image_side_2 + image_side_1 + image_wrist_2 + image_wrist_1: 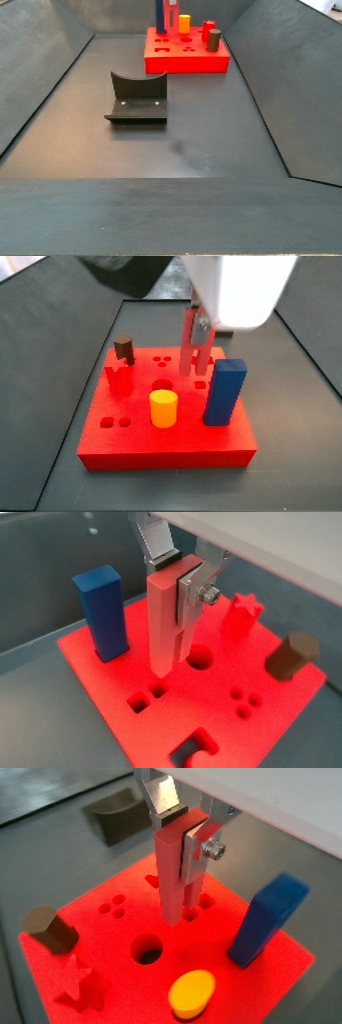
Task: Pick up the double-square object. Move up. Place the double-square object on the fixture. Regrasp the double-square object. Move to above the board. Insert the double-square object.
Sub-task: Insert the double-square object.
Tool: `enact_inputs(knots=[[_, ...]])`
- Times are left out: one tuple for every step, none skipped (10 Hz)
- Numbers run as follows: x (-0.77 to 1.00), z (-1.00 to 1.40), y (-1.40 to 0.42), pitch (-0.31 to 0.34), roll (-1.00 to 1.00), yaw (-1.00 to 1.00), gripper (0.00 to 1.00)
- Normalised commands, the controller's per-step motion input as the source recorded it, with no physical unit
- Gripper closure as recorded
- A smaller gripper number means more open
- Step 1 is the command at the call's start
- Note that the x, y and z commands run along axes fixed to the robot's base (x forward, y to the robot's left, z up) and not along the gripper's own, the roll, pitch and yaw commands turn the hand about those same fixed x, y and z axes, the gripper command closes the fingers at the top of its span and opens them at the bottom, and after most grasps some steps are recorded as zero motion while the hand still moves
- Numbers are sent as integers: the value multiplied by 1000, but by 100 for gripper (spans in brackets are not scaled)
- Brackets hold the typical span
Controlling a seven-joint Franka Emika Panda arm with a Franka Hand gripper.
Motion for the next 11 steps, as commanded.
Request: enact_inputs(knots=[[40,-271,0,0,-60,-1000,100],[291,0,3,0,0,-494,100],[0,-66,0,0,0,0,100],[289,-326,0,0,0,0,100],[403,-449,51,-7,-33,0,100],[400,-443,94,0,-27,0,100],[317,-371,143,0,0,0,100],[177,-266,189,0,0,46,100],[0,-54,157,0,0,3,100],[34,-217,60,0,0,49,100],[131,-300,0,0,-31,17,100]])
